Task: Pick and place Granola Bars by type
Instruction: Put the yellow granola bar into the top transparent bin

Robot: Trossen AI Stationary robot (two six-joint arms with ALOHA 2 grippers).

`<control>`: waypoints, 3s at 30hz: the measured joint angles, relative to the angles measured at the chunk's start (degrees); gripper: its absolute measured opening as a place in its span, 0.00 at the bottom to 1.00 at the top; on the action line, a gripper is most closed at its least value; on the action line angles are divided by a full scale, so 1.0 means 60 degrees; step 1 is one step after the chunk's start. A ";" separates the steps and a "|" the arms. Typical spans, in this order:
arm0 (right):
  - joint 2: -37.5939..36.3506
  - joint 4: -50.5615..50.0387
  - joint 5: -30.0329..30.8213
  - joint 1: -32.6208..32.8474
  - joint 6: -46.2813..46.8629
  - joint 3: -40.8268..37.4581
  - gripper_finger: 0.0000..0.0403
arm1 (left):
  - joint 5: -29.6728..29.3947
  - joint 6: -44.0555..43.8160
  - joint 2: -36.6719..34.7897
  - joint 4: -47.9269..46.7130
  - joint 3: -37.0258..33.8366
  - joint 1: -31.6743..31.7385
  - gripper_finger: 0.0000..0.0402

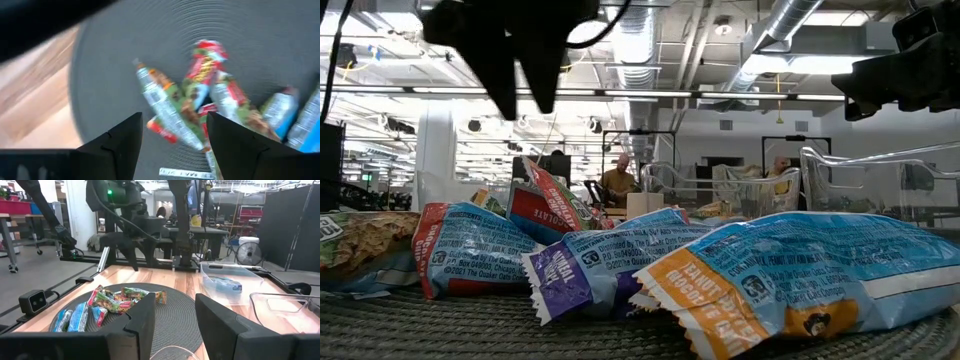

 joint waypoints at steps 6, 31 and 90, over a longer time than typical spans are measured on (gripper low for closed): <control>0.0002 0.0001 0.0000 0.0001 0.0000 0.0000 0.33 | 0.0381 -0.1217 0.0121 -0.0392 -0.0124 0.0076 0.53; -0.0002 0.0005 -0.0001 0.0001 0.0000 0.0000 0.33 | 0.1255 -0.1312 0.1368 0.1263 -0.0882 0.0917 0.53; 0.0002 0.0003 0.0000 0.0003 0.0000 0.0000 0.33 | -0.6515 0.7303 0.1091 0.2772 0.1665 0.1742 0.21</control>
